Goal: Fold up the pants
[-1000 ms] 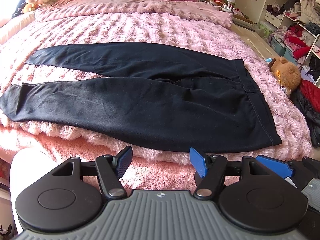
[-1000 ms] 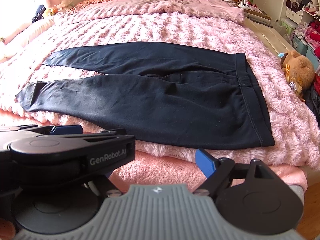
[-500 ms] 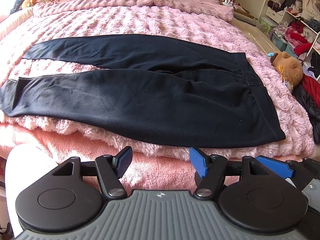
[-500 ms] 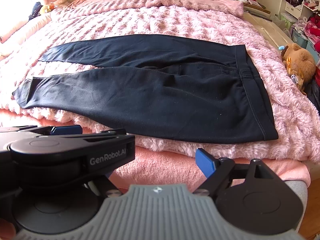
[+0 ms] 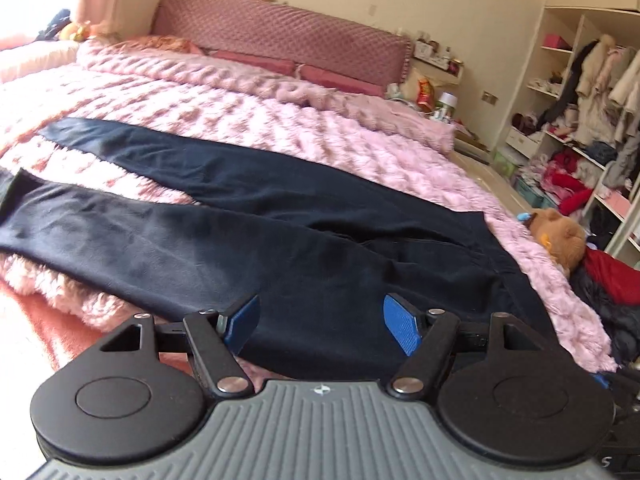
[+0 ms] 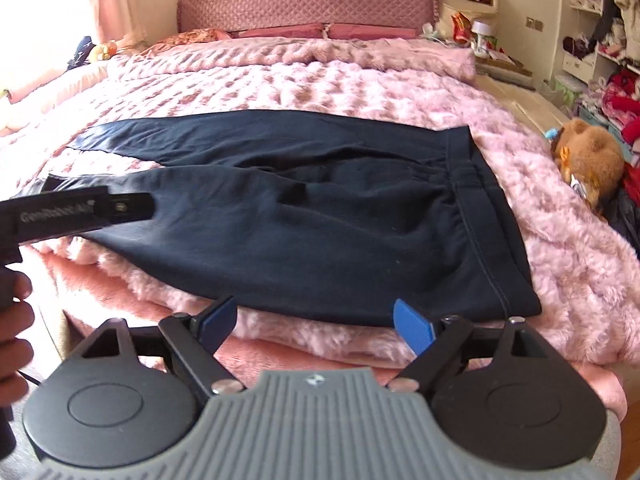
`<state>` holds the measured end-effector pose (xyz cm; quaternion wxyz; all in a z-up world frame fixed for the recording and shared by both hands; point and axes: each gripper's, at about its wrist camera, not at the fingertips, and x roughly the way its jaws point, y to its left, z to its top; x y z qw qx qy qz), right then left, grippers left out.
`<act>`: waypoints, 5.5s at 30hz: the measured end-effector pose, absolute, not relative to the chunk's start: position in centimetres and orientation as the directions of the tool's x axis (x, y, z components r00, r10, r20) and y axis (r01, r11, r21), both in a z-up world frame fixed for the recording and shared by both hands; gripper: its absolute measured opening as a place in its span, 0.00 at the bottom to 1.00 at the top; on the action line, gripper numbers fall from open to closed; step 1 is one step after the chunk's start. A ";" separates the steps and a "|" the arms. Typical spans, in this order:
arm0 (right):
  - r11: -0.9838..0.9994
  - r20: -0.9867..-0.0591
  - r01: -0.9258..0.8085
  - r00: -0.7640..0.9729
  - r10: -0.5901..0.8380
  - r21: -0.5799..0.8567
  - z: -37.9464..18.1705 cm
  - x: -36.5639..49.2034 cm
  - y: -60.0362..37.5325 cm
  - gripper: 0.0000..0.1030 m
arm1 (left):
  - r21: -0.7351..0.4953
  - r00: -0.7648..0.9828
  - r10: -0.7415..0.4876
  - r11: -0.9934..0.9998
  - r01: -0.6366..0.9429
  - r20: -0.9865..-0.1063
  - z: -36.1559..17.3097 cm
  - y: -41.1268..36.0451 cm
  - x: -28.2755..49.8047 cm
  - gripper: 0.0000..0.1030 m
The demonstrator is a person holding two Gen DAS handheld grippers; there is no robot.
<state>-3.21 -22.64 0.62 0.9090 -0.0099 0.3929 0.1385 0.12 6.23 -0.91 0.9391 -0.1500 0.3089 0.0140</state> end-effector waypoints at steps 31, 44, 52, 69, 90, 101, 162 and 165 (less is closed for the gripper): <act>0.219 -0.391 0.330 0.663 0.638 0.918 -13.9 3.9 -40.0 0.06 | -0.884 0.735 -0.534 0.053 -0.465 -0.419 -16.6 20.8 3.8 0.58; 0.269 -0.385 0.274 0.649 0.657 0.923 -13.5 4.1 -38.9 0.08 | -0.899 0.742 -0.549 0.043 -0.436 -0.386 -17.4 19.4 4.3 0.14; 0.287 -0.295 0.139 0.724 0.623 0.948 -9.4 4.4 -38.7 0.01 | -0.938 0.807 -0.484 0.099 -0.333 -0.338 -12.1 19.3 4.2 0.04; 0.364 -0.242 0.021 0.782 0.574 0.931 -3.7 13.9 -37.7 0.01 | -0.886 0.806 -0.449 0.425 -0.187 -0.386 -3.7 17.7 13.3 0.04; 0.550 -0.431 0.137 0.781 0.452 0.824 -6.3 33.0 -38.8 0.03 | -0.855 0.600 -0.700 0.029 -0.518 -0.388 -12.0 20.1 30.3 0.37; 0.856 -0.586 0.001 0.730 0.353 0.516 -3.0 26.5 -39.1 0.44 | -0.870 0.648 -0.586 0.257 -0.420 -0.486 -5.1 20.9 25.5 0.63; 0.892 -0.633 0.036 0.717 0.292 0.451 -0.2 29.6 -36.6 0.00 | -0.520 0.579 -0.430 0.854 0.013 -0.692 -5.9 8.5 13.3 0.59; 0.919 -0.629 0.029 0.737 0.246 0.394 0.8 29.7 -35.9 0.00 | -0.504 0.579 -0.421 0.864 0.021 -0.698 -5.8 8.7 12.9 0.59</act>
